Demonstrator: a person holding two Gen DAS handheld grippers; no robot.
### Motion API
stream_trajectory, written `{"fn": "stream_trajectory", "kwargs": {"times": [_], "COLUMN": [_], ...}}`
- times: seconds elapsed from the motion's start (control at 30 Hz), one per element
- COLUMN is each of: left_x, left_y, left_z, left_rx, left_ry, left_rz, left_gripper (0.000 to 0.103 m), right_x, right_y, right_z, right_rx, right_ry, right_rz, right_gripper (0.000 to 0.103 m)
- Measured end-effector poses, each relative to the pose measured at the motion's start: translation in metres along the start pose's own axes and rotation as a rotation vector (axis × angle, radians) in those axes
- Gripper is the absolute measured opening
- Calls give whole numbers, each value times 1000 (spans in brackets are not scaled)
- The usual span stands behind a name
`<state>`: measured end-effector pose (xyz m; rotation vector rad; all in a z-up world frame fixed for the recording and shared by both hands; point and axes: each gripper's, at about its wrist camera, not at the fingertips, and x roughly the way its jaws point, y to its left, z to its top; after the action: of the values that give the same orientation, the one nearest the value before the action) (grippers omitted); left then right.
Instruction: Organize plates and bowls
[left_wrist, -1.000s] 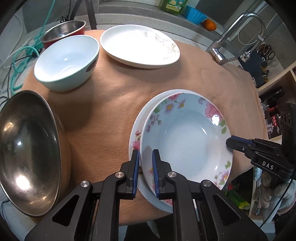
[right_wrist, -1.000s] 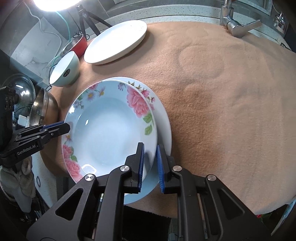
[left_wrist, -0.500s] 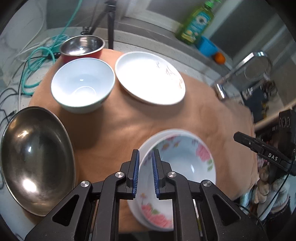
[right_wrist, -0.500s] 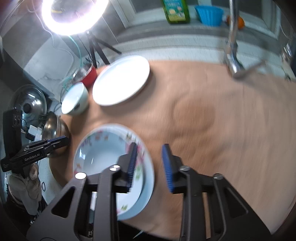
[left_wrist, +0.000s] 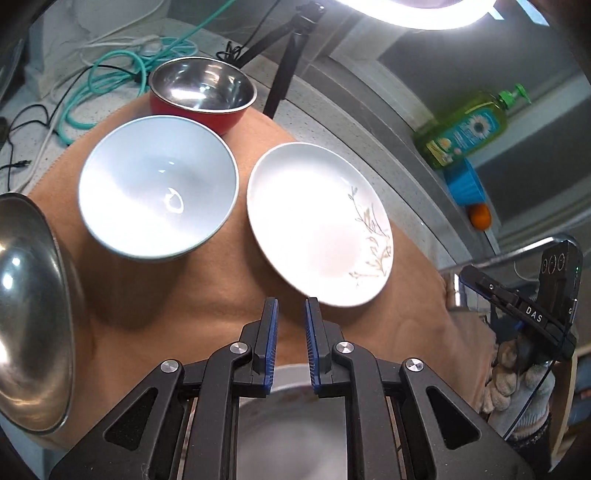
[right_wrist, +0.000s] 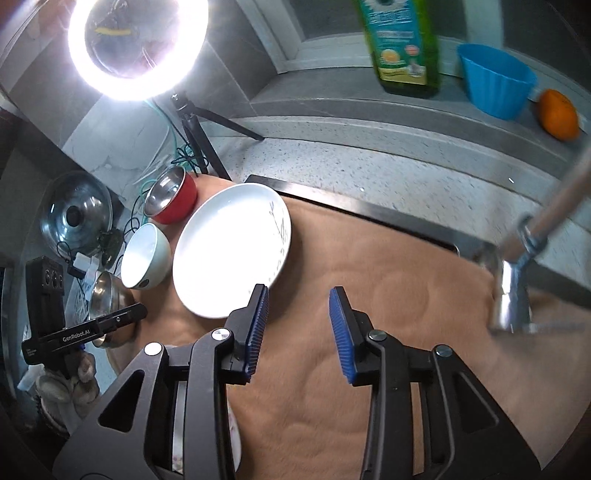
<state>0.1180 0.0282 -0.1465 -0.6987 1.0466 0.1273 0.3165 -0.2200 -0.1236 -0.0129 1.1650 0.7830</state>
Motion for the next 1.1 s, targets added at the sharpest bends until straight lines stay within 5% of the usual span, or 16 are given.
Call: {"fn": "stream_trajectory", "kwargs": {"times": [0.7,0.83,1.1], "left_x": [36,41,45], "left_y": [10,9,8], "left_z": [30,31,33], "left_rx": [-154,-153,-126], "left_ry": [-36,-35,-30], "left_rz": [106,115,129], "left_gripper": [19,19,17], "right_x": [122,131,135], "right_y": [-10,-9,-1], "right_z": [64,67,65], "right_rx": [-41,-44,-78], "right_ry": [170,192,206], "right_rz": [139,152,149], "right_gripper": [34,17,7]}}
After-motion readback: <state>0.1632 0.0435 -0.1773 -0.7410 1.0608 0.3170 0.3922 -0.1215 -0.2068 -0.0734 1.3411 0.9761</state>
